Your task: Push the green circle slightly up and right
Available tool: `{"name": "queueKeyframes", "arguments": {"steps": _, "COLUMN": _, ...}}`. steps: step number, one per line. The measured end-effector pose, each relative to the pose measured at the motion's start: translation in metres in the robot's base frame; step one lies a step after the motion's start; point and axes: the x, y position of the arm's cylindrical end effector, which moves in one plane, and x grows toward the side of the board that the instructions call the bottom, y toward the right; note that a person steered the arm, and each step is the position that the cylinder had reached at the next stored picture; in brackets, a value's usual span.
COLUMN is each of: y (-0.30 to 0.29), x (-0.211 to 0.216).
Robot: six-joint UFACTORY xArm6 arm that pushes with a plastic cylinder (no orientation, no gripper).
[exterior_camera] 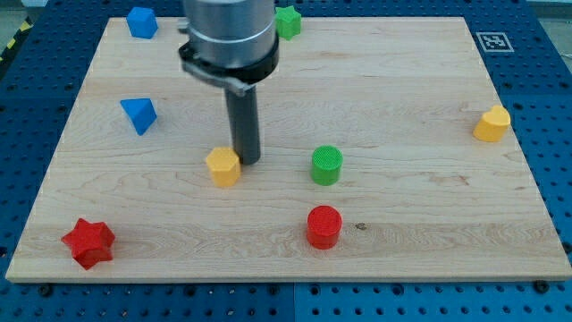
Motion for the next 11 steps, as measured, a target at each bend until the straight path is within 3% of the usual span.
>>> {"name": "queueKeyframes", "arguments": {"steps": 2, "y": -0.022, "x": 0.029}}
{"name": "queueKeyframes", "arguments": {"steps": 5, "y": 0.071, "x": 0.034}}
{"name": "queueKeyframes", "arguments": {"steps": 9, "y": 0.145, "x": 0.003}}
{"name": "queueKeyframes", "arguments": {"steps": 11, "y": 0.152, "x": -0.041}}
